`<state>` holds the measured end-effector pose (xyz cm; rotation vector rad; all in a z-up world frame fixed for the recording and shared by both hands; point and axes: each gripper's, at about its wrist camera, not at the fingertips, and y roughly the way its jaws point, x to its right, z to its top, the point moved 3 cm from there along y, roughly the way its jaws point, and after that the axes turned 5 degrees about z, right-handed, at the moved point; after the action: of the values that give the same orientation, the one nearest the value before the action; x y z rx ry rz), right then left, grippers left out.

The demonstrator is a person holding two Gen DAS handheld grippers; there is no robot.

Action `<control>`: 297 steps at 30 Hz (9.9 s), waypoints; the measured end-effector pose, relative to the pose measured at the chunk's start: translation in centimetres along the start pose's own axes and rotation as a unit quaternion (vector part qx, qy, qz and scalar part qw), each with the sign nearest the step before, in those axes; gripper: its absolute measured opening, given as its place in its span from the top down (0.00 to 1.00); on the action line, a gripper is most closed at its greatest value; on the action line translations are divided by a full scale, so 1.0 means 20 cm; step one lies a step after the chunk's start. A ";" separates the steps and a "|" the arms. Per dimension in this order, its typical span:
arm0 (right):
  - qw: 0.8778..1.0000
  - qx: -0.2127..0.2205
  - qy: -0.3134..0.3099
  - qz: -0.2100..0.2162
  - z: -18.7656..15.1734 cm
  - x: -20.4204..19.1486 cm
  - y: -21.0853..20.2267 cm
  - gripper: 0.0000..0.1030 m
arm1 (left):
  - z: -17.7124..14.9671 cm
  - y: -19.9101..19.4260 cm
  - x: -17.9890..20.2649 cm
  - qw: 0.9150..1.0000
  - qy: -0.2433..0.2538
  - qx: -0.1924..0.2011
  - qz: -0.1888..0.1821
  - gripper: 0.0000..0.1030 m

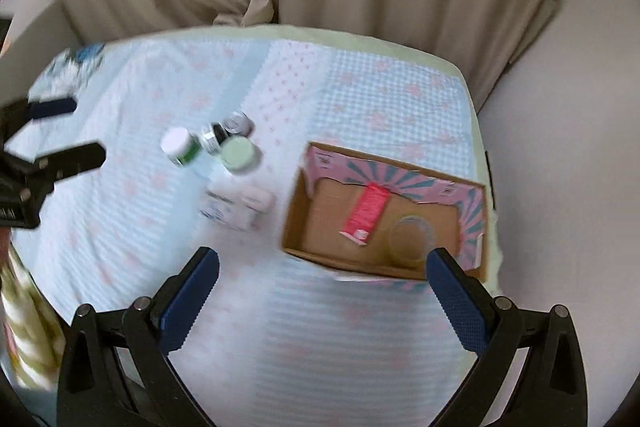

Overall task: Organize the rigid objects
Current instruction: 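Move both tools back over the remaining jars on the bed, then grasp the white-lidded jar with the left tool while the right tool grasps the pale green jar, then carry the white-lidded jar and pale green jar over the cardboard box, then release the white-lidded jar from the left tool while the right tool releases the green jar, then withdraw both tools from the box back over the bed, then grasp the black L'Oreal jar with the left tool while the right tool grasps the white bottle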

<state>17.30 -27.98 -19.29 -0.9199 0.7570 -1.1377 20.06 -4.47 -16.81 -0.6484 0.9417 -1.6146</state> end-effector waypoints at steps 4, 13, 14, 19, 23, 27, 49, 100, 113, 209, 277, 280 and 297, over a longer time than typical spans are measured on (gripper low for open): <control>0.999 0.019 0.043 0.004 0.02 -0.23 -0.01 0.00 | -0.13 -0.04 -0.30 1.000 -0.011 -0.001 0.002 0.00; 0.994 0.037 0.098 0.017 0.09 -0.61 0.18 0.00 | -0.29 0.11 -0.72 0.998 -0.055 -0.031 -0.007 0.00; 0.994 0.036 0.100 0.017 0.10 -0.63 0.20 0.00 | -0.30 0.15 -0.74 0.998 -0.059 -0.035 -0.009 0.00; 0.995 0.016 0.099 0.017 0.14 -0.73 0.37 0.00 | -0.30 0.37 -0.78 0.996 -0.061 -0.060 -0.019 0.00; 0.995 -0.002 0.097 0.018 0.19 -0.74 0.54 0.00 | -0.29 0.57 -0.79 0.995 -0.054 -0.082 -0.027 0.00; 0.995 -0.023 0.100 0.017 0.24 -0.72 0.71 0.00 | -0.26 0.81 -0.79 0.992 -0.045 -0.113 -0.027 0.00; 0.981 -0.178 0.067 0.025 0.45 -0.53 1.84 0.00 | -0.24 1.85 -0.62 0.973 -0.009 -0.231 -0.024 0.13; 0.991 -0.107 0.073 0.032 0.50 -0.62 0.87 0.35 | 0.10 0.82 -0.54 0.996 -0.032 -0.076 -0.046 0.34; 0.987 -0.083 0.127 0.048 0.32 -0.33 0.43 0.35 | 0.16 0.50 -0.26 0.997 -0.037 -0.047 -0.055 0.34; 0.996 -0.034 0.072 0.030 -0.15 0.83 0.32 0.00 | -0.14 0.43 0.49 0.992 -0.095 -0.085 0.021 0.00; 0.634 -0.039 0.771 0.046 -0.31 -0.43 1.56 0.38 | 0.09 1.99 -0.18 0.945 0.215 -0.230 -0.088 0.31; 0.628 -0.051 0.775 0.046 -0.33 -0.43 1.58 0.43 | 0.06 2.02 -0.16 0.943 0.223 -0.233 -0.086 0.33; 0.616 -0.042 0.784 0.070 -0.30 -0.40 1.60 0.54 | 0.07 2.02 -0.16 0.946 0.216 -0.228 -0.082 0.46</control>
<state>23.26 -16.81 -50.25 0.3979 2.2417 -1.6212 43.41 -4.86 -49.98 -0.7104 1.6538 -1.7360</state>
